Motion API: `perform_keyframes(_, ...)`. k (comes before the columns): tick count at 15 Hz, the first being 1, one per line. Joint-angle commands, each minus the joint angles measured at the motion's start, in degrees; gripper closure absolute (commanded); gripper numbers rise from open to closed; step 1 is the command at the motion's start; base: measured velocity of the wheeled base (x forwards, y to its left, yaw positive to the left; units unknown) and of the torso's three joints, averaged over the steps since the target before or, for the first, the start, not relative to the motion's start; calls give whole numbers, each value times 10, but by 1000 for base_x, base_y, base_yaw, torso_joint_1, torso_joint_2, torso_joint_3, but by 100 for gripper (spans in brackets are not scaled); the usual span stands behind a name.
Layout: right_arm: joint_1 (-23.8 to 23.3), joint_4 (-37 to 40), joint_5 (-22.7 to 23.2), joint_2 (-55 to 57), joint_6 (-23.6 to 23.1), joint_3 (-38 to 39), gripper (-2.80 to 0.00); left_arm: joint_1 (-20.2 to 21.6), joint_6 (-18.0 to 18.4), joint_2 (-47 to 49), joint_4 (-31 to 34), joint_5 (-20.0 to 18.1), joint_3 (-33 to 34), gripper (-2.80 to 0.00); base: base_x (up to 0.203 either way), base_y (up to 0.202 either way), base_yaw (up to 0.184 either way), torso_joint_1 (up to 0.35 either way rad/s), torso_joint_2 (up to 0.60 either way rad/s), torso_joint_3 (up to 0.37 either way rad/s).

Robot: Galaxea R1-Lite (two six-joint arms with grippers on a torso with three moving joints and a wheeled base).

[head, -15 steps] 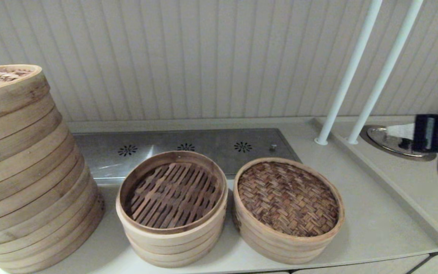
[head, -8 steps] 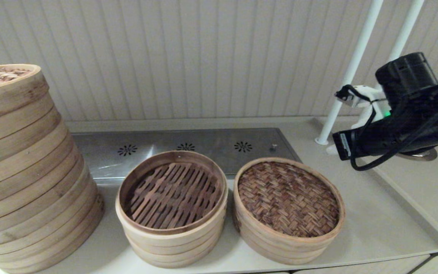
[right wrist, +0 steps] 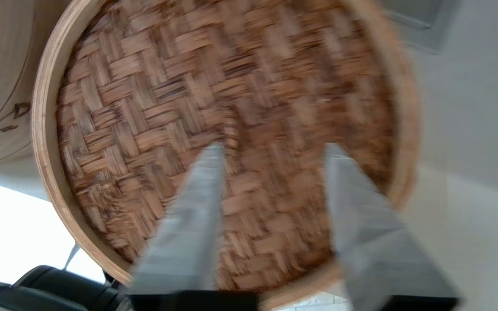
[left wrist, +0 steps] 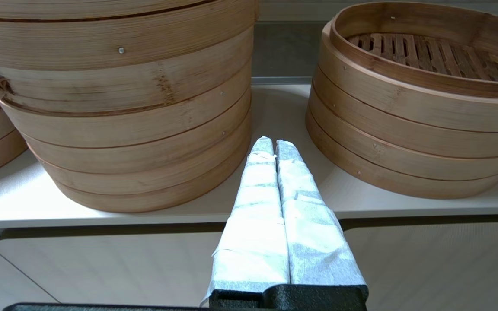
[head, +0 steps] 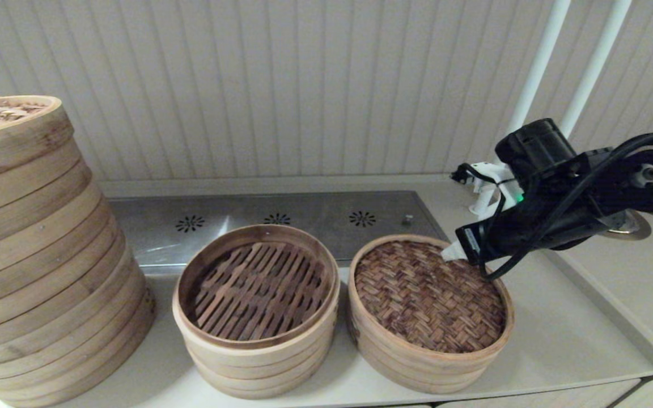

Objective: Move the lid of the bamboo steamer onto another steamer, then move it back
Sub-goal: Pick up the steamer

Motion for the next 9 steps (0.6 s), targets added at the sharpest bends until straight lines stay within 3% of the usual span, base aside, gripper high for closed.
perform_keyframes(1, 4, 0, 2, 24, 1, -3, -280, 0, 0, 1, 0, 0, 0, 0, 0, 0, 0, 0, 0, 0)
perform_keyframes(9, 28, -24, 4, 64, 3, 5, -280, 0, 1, 1, 0, 0, 0, 0, 0, 0, 0, 0, 0, 0)
